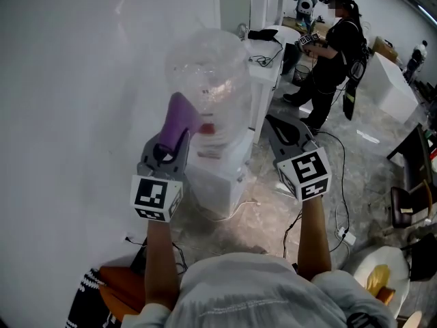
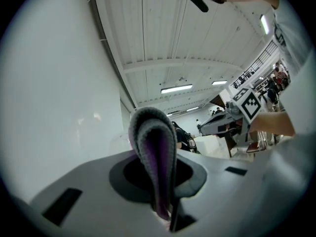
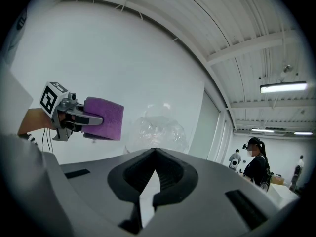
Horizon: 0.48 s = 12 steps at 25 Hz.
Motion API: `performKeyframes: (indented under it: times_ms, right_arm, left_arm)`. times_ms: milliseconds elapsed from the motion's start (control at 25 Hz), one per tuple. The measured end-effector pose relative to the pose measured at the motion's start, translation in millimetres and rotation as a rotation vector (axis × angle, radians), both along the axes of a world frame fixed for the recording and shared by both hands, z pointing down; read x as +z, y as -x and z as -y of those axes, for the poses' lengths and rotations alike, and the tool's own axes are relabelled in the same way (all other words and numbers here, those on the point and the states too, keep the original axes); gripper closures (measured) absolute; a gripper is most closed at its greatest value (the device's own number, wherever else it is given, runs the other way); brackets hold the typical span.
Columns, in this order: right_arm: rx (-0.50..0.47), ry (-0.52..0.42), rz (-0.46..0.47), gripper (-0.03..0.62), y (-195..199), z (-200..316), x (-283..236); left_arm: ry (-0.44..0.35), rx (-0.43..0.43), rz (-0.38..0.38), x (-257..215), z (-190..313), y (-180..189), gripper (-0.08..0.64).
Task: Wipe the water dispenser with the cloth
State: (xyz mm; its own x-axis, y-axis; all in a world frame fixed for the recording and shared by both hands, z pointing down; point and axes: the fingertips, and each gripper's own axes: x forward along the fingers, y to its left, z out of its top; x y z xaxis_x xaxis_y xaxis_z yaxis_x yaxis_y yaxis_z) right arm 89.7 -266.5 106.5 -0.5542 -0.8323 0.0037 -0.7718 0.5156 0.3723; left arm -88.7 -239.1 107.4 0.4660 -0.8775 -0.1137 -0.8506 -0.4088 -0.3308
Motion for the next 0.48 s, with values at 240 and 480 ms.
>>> performKeyframes:
  times_ms: [240, 480]
  right_arm:
    - [-0.009, 0.001, -0.001, 0.584, 4, 5, 3]
    - [-0.010, 0.005, -0.003, 0.584, 4, 8, 7]
  left_arm:
    - [0.022, -0.014, -0.012, 9, 4, 5, 0.506]
    - [0.030, -0.016, -0.013, 12, 7, 6, 0.506]
